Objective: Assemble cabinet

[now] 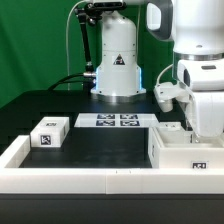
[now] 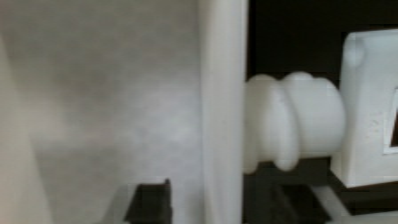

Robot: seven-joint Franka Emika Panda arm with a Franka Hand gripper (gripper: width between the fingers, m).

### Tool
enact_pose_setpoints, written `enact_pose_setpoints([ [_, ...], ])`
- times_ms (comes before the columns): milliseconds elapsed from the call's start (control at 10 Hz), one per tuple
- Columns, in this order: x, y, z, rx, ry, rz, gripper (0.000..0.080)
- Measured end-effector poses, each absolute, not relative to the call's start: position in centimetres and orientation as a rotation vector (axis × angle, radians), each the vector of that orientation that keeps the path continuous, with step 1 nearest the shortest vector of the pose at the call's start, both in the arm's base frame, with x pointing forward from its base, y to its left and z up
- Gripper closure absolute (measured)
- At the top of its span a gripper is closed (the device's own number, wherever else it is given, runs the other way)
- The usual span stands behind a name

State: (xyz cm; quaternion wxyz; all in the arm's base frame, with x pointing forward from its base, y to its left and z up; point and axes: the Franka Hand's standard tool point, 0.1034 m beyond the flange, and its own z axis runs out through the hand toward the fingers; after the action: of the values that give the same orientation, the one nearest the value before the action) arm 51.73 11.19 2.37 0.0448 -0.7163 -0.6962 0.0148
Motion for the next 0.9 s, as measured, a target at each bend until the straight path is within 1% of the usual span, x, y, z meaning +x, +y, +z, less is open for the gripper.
enact_pose_setpoints([
  [100,51.7,11.2,2.4,-2.189,-2.126,0.045,0.0156],
  [200,51.7,11.2,2.4,-2.189,-2.126,0.045,0.0156],
  [300,51.7,11.1,2.4,-2.189,-2.126,0.045,0.0047],
  [400,51.7,11.1,2.4,-2.19,-2.125,0.046,0.0009],
  [700,51.7,11.1,2.4,-2.191,-2.124,0.046,0.0002],
  [900,51.5,10.9,3.9,-2.196,-2.139,0.04,0.0002],
])
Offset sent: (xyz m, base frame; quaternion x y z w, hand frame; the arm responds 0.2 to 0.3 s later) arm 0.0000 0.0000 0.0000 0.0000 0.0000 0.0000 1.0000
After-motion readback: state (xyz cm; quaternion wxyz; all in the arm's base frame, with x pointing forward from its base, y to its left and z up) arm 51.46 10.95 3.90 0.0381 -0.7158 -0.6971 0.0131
